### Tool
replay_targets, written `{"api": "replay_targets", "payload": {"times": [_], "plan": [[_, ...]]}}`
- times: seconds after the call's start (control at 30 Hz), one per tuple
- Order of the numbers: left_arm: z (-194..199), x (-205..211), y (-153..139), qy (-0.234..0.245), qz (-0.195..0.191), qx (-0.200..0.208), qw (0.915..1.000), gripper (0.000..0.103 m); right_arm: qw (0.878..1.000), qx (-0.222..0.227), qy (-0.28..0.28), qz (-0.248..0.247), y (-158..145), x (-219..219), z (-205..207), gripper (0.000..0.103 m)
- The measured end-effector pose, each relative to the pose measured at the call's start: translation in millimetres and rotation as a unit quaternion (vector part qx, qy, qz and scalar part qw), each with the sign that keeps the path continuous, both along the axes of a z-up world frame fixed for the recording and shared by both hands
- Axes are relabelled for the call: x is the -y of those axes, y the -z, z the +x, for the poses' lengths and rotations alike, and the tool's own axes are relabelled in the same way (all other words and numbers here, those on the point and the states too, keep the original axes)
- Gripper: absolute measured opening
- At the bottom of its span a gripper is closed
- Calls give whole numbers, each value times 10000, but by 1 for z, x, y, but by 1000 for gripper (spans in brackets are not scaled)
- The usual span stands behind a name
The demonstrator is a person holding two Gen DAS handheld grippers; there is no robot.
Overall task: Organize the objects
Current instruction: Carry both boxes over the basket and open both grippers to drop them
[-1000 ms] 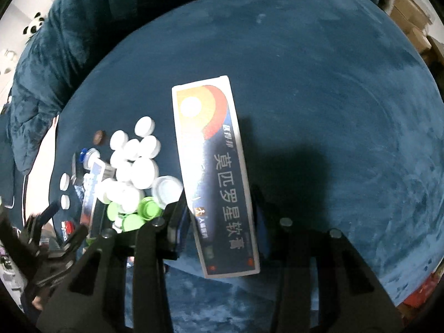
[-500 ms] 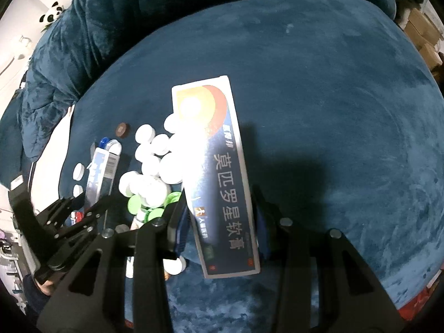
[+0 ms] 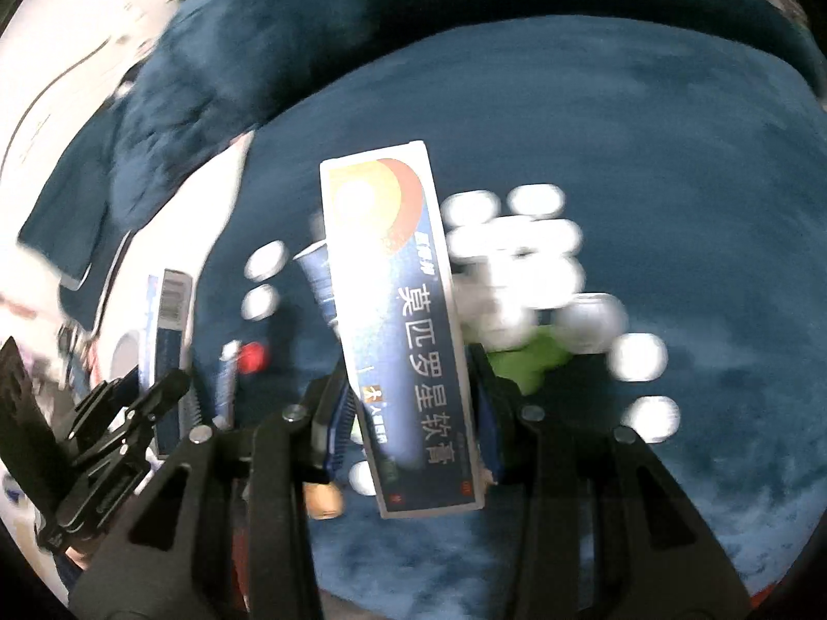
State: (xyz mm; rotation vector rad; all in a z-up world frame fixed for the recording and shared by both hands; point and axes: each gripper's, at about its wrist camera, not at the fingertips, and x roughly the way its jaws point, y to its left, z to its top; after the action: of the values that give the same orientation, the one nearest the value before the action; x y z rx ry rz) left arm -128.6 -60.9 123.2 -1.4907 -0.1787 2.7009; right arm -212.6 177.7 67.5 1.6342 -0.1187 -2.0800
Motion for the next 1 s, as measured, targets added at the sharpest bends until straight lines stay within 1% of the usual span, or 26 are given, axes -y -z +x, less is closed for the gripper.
{"api": "replay_targets", "payload": {"times": [0.1,0.13,0.17,0.23,0.37,0.5,0.57,0.67,0.73,0.77,0.87,0.93,0.97,1.0], "plan": [[27,49,-5,-535,-27,-13,9986,39,9986,10,-519,-114,-6,53,20,41],[39,71,-8,-769,-22,-27,9970,39,9976,10,-678,-152,-8,68,27,41],[48,84,-9,-914,-14,-36,9958,39,9962,12,-848,-196,-10,85,35,41],[71,122,-14,-1337,-7,-52,9910,39,9920,21,-1229,-296,-15,122,52,41],[109,179,-15,-1971,0,-27,9804,39,9811,142,-1877,-438,-16,189,86,41],[138,215,-7,-2371,36,50,9715,39,9696,296,-2365,-549,-11,244,118,41],[146,224,0,-2469,70,98,9690,39,9674,366,-2451,-530,-7,262,129,41],[151,231,9,-2529,135,184,9672,39,9654,391,-2532,-478,-3,274,134,41],[152,232,14,-2542,176,222,9667,39,9640,154,-2641,-259,-5,283,135,41],[154,233,15,-2547,197,231,9666,39,9620,-38,-2727,-154,-9,288,137,41],[157,235,18,-2568,231,266,9658,39,9491,-553,-3101,100,-20,309,141,41],[160,235,19,-2582,235,301,9653,39,9277,-1070,-3566,285,-25,327,147,41],[160,236,19,-2583,211,321,9653,39,9090,-1490,-3876,352,-28,337,156,42],[160,236,18,-2594,191,325,9650,39,8998,-1714,-3985,459,-27,339,161,51]]}}
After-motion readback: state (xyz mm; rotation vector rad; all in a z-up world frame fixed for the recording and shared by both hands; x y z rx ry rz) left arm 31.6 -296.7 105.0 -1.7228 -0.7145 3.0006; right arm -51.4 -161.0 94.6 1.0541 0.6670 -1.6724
